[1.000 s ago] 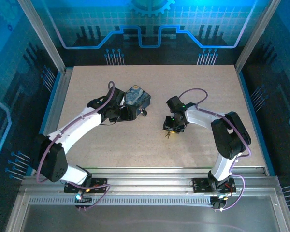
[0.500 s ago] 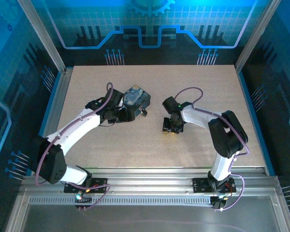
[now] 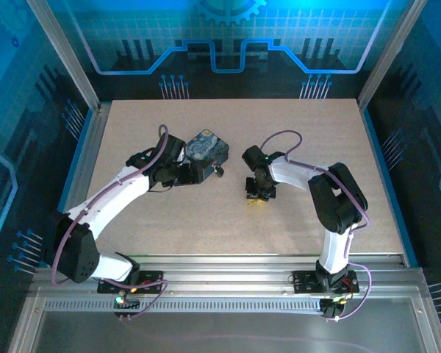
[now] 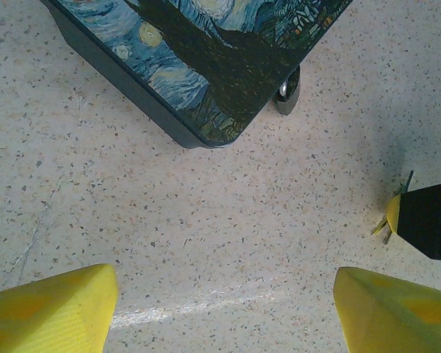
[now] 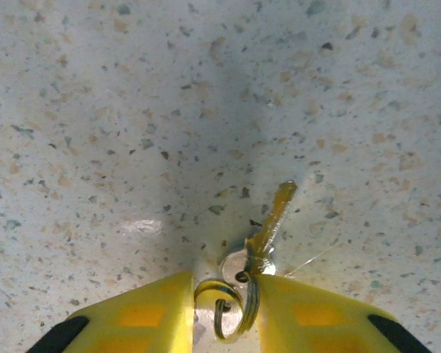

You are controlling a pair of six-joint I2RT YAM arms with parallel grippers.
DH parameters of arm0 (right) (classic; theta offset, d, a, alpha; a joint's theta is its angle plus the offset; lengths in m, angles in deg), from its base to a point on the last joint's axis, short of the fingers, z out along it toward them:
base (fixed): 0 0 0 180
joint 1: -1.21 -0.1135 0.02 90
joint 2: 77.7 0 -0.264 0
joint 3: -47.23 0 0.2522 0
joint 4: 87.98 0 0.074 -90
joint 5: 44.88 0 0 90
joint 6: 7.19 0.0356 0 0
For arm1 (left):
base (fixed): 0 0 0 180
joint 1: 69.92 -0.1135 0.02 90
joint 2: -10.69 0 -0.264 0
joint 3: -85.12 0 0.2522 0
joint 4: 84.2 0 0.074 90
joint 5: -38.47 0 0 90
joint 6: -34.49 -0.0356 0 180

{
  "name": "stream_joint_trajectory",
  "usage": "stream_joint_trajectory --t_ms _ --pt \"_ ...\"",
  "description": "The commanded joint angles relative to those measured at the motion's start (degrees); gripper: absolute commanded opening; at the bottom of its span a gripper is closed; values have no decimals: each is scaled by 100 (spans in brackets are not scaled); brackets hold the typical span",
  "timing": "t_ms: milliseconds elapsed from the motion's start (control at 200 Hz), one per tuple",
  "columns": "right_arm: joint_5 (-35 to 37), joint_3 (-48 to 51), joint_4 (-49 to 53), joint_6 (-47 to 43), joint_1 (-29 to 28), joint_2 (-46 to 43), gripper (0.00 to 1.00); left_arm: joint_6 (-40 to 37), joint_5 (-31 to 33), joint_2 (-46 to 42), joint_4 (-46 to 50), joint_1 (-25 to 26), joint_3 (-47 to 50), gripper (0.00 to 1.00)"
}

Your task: Unlock a padlock with a key

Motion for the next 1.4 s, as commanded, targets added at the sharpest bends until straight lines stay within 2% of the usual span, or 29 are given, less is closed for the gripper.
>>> stream_joint_trajectory --t_ms 0,170,390,475,695,870,1070,1175,1395 --pt "104 283 -15 -3 19 303 20 -155 50 -189 99 -68 58 78" --pt "-32 647 -224 -103 190 33 13 -134 32 -185 116 -78 19 78" --pt "-843 1132 -720 -250 611 -712 3 -78 -160 -109 115 -37 -80 78" --pt "-1111 1202 -807 -249 722 -916 0 31 -303 -48 44 69 -133 78" --pt "-1563 1148 -876 -141 859 -1397 0 443 -962 278 -435 632 -372 77" --pt "-1749 1093 -959 -61 971 -1776 0 1116 -1994 576 -1526 782 -184 73" --pt "-1976 991 -1141 333 1096 -1937 0 1638 -2593 796 -2314 870 -29 61" --pt "-2009 1031 -1497 737 1082 -2003 0 2267 -2712 826 -2824 895 181 59" --pt "-1920 1216 -2397 1631 909 -2109 0 3454 -2502 876 -3557 995 575 53"
